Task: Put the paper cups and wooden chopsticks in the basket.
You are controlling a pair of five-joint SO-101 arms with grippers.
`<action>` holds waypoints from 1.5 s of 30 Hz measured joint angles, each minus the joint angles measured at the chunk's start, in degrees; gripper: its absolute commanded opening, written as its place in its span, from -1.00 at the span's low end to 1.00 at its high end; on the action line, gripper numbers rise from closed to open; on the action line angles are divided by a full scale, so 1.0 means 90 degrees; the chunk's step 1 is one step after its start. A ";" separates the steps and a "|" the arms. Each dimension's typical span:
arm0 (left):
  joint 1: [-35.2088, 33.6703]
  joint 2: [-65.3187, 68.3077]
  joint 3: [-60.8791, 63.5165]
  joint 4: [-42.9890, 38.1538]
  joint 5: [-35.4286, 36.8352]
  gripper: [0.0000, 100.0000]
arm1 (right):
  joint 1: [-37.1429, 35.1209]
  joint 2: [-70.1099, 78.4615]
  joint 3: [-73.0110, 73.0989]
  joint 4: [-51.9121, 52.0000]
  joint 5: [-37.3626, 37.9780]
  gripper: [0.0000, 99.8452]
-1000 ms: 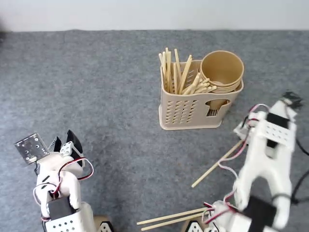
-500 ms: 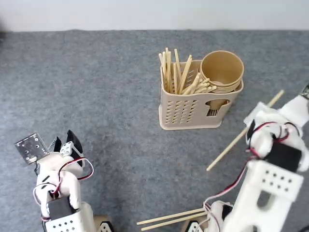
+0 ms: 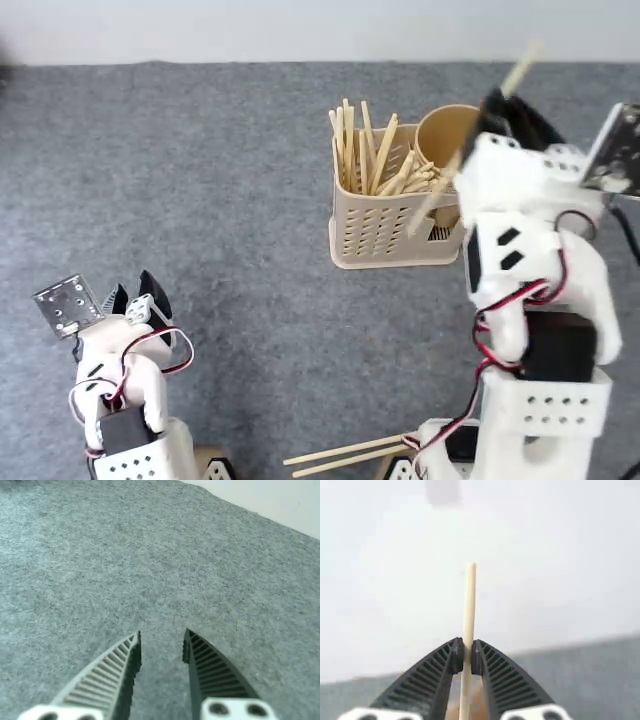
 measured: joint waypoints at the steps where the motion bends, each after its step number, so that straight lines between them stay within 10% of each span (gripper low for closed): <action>1: 0.0000 0.0000 0.0000 0.0000 -0.0010 -0.73 | -0.0166 0.0000 0.0000 -0.0303 0.0088 -0.99; 17: 0.0000 0.0000 0.0000 0.0000 -0.0029 -0.73 | -0.1114 0.1778 0.0440 -0.2266 0.1387 -0.97; 23: 0.0000 0.0000 0.0000 0.0000 -0.0029 -0.73 | -0.1260 0.1827 0.0801 -0.2237 0.1856 -0.69; 45: 0.0000 0.0000 0.0000 0.0000 -0.0029 -0.73 | -0.1817 0.1270 -0.0479 0.4337 0.2403 -0.58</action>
